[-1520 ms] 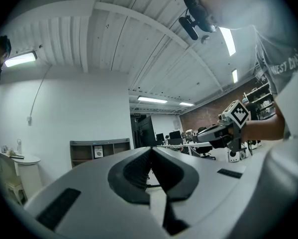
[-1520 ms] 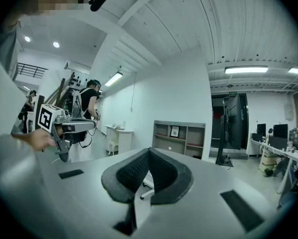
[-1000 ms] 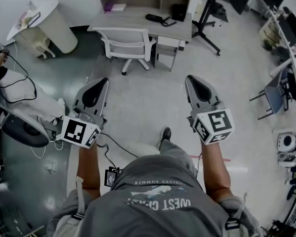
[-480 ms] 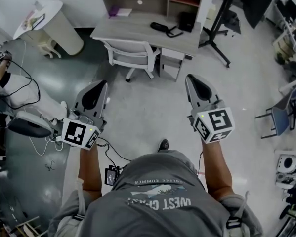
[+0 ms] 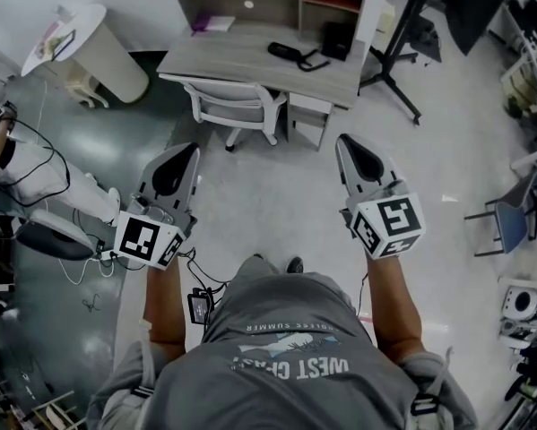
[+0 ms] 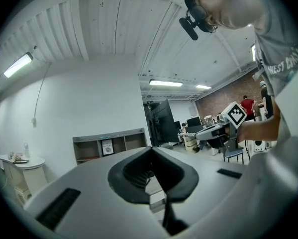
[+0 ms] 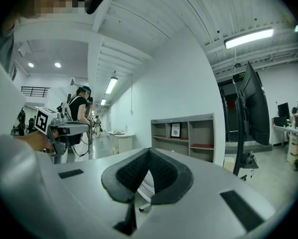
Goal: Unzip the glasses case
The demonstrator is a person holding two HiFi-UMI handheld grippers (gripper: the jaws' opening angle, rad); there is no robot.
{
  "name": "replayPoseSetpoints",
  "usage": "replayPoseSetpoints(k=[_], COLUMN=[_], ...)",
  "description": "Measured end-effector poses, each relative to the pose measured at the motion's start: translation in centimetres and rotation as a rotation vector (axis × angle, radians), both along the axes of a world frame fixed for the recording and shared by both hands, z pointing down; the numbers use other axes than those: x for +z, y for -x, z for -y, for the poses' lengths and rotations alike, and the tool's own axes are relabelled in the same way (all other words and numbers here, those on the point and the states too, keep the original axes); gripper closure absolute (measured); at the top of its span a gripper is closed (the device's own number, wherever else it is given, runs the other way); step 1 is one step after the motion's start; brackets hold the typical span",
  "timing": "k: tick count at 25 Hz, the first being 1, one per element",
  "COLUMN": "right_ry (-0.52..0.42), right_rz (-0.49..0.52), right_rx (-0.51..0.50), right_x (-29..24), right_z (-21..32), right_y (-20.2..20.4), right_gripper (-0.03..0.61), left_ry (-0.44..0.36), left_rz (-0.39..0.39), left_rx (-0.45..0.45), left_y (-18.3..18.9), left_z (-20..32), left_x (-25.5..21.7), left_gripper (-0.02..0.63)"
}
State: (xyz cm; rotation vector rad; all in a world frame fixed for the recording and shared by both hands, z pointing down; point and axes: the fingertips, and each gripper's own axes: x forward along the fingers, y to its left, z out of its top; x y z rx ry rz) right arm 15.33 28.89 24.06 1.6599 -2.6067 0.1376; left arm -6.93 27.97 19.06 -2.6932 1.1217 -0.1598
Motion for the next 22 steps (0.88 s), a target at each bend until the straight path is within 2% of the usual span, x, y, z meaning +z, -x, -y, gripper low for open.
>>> replayPoseSetpoints(k=[8, 15, 22], right_ry=[0.022, 0.040, 0.047], right_rz=[-0.014, -0.034, -0.047], right_rx=[0.066, 0.145, 0.216], right_x=[1.2, 1.6, 1.3], right_z=[2.6, 8.6, 15.6], right_y=[-1.8, -2.0, -0.6], right_gripper=[0.568, 0.568, 0.568], left_ry=[0.011, 0.002, 0.005], left_rz=[-0.012, -0.042, -0.048], left_rx=[0.082, 0.169, 0.242], left_y=[-2.6, -3.4, -2.5], left_z=[4.7, 13.0, 21.7], left_x=[1.0, 0.8, 0.2], left_gripper=[0.615, 0.615, 0.615])
